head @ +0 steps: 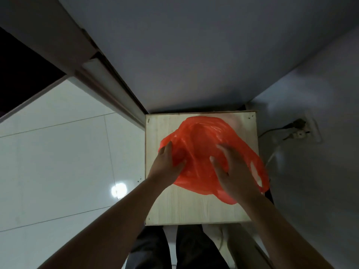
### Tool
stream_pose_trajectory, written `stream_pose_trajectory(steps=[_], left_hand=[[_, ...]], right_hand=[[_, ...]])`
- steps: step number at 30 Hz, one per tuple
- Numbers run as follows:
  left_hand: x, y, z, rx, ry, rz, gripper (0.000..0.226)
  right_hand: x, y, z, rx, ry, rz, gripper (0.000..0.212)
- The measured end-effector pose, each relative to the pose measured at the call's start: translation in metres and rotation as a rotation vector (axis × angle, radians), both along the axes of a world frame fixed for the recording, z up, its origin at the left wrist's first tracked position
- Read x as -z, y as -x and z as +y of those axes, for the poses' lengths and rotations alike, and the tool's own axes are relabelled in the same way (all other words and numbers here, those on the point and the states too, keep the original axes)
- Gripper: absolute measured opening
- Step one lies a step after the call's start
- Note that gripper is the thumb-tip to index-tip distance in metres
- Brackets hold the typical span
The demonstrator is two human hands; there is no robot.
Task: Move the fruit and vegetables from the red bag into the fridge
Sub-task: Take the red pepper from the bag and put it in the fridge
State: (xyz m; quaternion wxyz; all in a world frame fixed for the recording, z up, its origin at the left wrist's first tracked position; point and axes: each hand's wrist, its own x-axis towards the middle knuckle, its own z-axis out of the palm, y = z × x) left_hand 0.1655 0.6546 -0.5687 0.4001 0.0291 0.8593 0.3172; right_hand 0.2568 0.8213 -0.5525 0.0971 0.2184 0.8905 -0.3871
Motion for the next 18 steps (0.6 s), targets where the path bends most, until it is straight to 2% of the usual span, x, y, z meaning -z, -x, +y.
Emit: stream_pose_trajectory(steps=[5,8,11,14,16,18], left_hand=[[0.002,0.007,0.017,0.099,-0.035,0.016,0.065],[-0.017,0.016,0.007,0.152,0.016,0.173,0.067],[-0.038,0.021,0.005,0.368,0.004,0.494,0.066],[-0.041,0.014,0.025,0.622,-0.040,0.711,0.069],[-0.037,0.008,0.039,0.738,-0.047,0.759,0.078],[-0.028,0.006,0.040,0.868,-0.020,0.730,0.077]], right_hand=[[0.008,-0.015,0.001,0.000,0.064,-0.094,0.057],[0.007,-0.020,0.000,0.017,0.073,-0.089,0.051],[0.005,-0.024,-0.001,0.055,0.070,-0.094,0.047],[0.000,-0.023,-0.002,0.082,0.077,-0.075,0.053],[-0.004,-0.022,-0.002,0.084,0.080,-0.060,0.054],[-0.007,-0.022,-0.001,0.094,0.090,-0.052,0.054]])
